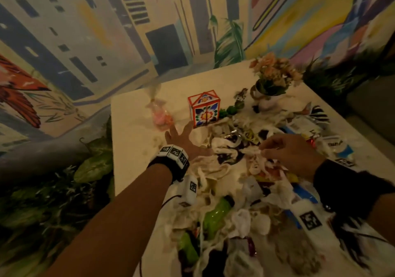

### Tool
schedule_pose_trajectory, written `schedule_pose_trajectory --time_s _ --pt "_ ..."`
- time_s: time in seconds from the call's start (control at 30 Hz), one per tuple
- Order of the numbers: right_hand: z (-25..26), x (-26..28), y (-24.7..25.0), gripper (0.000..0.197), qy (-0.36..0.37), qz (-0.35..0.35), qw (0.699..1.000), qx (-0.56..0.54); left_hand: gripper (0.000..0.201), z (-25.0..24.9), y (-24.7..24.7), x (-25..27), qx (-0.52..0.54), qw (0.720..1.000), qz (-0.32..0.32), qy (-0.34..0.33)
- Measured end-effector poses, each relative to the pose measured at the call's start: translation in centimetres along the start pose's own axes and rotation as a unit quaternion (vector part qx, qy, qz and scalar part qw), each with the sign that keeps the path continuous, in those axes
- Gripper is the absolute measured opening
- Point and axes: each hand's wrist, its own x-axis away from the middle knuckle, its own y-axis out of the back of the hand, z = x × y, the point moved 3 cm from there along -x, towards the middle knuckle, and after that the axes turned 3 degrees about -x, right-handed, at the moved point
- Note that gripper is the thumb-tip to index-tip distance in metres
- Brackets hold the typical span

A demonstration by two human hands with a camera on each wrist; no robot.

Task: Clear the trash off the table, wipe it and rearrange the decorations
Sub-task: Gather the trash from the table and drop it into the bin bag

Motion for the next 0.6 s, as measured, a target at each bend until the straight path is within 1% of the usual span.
schedule_pose_trajectory --time_s 0.1,0.2,0.27,0.3,0.33,0.43,0.5,0.6 --pt "-1.9 -2.4 1.4 0.02 0.041 -0.016 0.993 0.108 0.122 -2.2 -1.2 -1.4 -0.061 0.998 0.014 0.029" --pt "-2.4 -4.4 0.8 0.046 0.109 -0.005 0.972 0.206 0.123 -2.9 -3.0 -3.0 -0.101 0.994 0.018 0.046" --pt "-2.1 -5.5 -0.4 0.064 0.146 0.012 0.955 0.259 0.12 -3.0 -3.8 -3.2 -0.113 0.992 0.001 0.054" --pt "-1.9 -6.1 -1.0 0.072 0.152 0.023 0.946 0.286 0.114 -2.9 -4.0 -3.1 -0.108 0.992 -0.011 0.058" --pt "-1.7 -6.9 -1.7 0.078 0.151 0.037 0.938 0.309 0.103 -2.8 -4.0 -3.0 -0.107 0.992 -0.03 0.056" --pt "-1.0 -9.3 -3.8 0.094 0.133 0.111 0.923 0.343 0.062 -2.1 -3.8 -2.6 -0.148 0.984 -0.098 0.019" --pt "-0.5 -10.6 -5.0 0.105 0.11 0.147 0.915 0.359 0.048 -1.5 -3.5 -2.7 -0.158 0.98 -0.125 0.004" --pt "-0.4 -12.0 -6.3 0.117 0.082 0.175 0.906 0.376 0.039 -1.3 -2.9 -2.5 -0.12 0.983 -0.142 0.005"
